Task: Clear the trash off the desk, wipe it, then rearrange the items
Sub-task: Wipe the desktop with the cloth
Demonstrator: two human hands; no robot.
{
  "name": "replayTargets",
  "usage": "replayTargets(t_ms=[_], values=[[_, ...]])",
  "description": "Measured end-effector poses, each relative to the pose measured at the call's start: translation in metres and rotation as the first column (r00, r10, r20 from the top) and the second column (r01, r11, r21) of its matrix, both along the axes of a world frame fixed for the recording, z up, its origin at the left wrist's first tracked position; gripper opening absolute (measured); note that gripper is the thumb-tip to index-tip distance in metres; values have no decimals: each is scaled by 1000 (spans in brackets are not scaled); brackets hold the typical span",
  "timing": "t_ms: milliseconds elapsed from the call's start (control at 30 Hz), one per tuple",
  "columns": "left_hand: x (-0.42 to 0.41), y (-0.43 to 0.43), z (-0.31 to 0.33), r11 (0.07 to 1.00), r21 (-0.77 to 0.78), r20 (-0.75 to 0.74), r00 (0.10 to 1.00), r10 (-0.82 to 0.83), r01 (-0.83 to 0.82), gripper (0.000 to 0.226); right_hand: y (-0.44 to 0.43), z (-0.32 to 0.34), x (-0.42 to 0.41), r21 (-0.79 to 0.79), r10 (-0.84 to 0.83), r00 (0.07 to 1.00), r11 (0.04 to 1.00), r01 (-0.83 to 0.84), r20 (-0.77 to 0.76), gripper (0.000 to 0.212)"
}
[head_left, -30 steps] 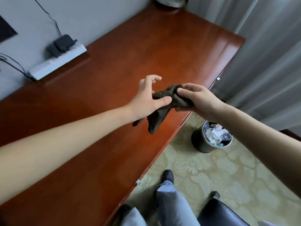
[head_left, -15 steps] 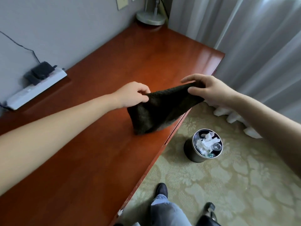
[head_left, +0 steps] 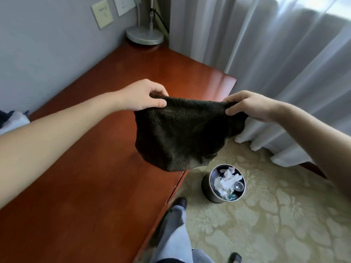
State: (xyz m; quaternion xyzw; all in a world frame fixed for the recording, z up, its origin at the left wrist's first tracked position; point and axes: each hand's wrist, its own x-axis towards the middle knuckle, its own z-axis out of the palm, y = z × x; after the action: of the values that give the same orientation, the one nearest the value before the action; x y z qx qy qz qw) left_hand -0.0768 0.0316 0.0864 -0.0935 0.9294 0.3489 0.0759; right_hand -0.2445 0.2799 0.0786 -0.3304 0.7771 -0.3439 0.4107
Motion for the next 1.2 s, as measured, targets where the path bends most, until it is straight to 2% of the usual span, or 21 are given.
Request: replayTargets(t_ms=[67,167,333,467,533,600,667,700,767,800,833,867,933,1000,1033,1100,1200], values=[[-30,-10,-4,1000,12,-10,1000,-14,14,8,-4,-5,-25,-18,-34,995,999,36,92,12],[-82,-31,-14,1000,-15,-48,999,-16,15,12,-14,-17,-64,-35,-72,994,997,75,87,15],[-163,-68,-43,997,-80,-86,996,-3,-4,23,-39,-45,-127,20,-176,955,982,186,-238,28],[-200,-82,-66,985,-88,-254,960,122,-148,22,-58,-57,-158,-117,-307,866,952,284,-394,41],[-203,-86,-71,985,-74,-321,939,123,-154,21,-61,-59,-164,-157,-318,841,948,276,-438,42],[-193,-91,-81,987,-117,-330,942,68,-112,20,-58,-60,-159,-146,-225,849,974,176,-478,43],[-174,-98,-97,973,-226,-268,963,-26,-37,25,-52,-67,-146,-89,-30,873,996,-16,-487,45],[-163,-101,-108,944,-329,-184,979,-91,26,29,-50,-71,-136,-27,111,877,990,-140,-468,46],[-141,-105,-125,836,-517,105,983,-154,186,34,-48,-86,-116,152,412,835,911,-383,-365,47],[-132,-105,-132,803,-546,244,962,-120,239,35,-48,-96,-109,234,519,798,853,-466,-306,45],[-127,-104,-137,806,-543,318,946,-65,238,34,-46,-106,-104,283,565,774,822,-495,-287,40],[-126,-101,-140,821,-536,322,947,-17,197,32,-46,-115,-102,280,539,783,839,-467,-310,34],[-134,-94,-144,853,-520,160,986,51,40,23,-47,-130,-104,162,303,858,952,-259,-415,23],[-149,-90,-147,874,-477,1,995,100,-88,21,-51,-144,-112,104,45,854,994,11,-519,26],[-157,-89,-150,881,-465,-24,996,91,-91,25,-53,-150,-115,146,-22,841,982,119,-540,33],[-173,-87,-156,880,-475,3,1000,28,-24,37,-57,-161,-118,285,-29,851,936,208,-524,48],[-188,-89,-165,877,-466,141,988,-58,118,58,-59,-169,-121,343,11,861,920,191,-509,42]])
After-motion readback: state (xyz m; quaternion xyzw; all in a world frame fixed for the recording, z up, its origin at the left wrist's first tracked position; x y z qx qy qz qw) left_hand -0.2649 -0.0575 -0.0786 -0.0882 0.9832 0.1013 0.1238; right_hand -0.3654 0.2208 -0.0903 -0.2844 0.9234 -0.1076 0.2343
